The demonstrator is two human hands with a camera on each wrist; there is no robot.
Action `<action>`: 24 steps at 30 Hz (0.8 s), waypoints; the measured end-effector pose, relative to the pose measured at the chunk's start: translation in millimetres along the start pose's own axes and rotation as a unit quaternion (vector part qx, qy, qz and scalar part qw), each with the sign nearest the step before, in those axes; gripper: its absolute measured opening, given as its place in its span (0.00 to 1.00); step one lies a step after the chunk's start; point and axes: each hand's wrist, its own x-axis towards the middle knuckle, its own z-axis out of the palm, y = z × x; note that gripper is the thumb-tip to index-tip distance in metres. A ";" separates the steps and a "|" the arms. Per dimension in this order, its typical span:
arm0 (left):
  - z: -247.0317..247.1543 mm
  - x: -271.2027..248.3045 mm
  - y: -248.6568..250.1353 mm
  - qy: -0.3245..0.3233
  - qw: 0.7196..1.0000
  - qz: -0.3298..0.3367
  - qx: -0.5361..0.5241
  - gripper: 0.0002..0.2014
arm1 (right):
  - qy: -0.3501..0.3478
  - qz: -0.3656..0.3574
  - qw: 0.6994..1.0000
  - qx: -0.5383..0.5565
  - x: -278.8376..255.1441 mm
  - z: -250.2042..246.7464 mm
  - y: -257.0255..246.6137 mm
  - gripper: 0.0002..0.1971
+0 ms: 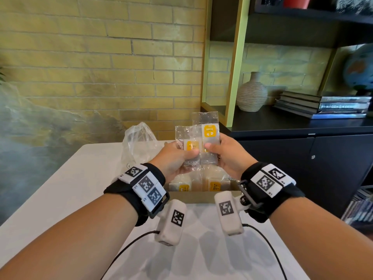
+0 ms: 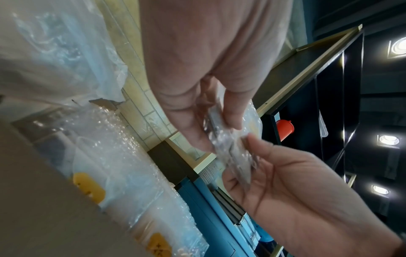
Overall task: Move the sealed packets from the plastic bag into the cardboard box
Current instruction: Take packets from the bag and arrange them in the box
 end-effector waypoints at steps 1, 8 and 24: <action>-0.4 0.0 -0.9 -0.001 1.000 0.004 0.006 0.09 | -0.004 0.004 1.000 0.008 -1.0 -0.1 -0.5 0.13; -4.3 1.0 -7.7 0.015 0.999 0.024 0.024 0.12 | 0.049 0.012 0.997 -0.055 -1.7 -9.0 -2.6 0.07; -8.6 -2.8 -6.5 0.100 0.994 0.052 0.001 0.07 | 0.053 0.092 0.990 -0.091 -7.5 -9.4 -8.5 0.10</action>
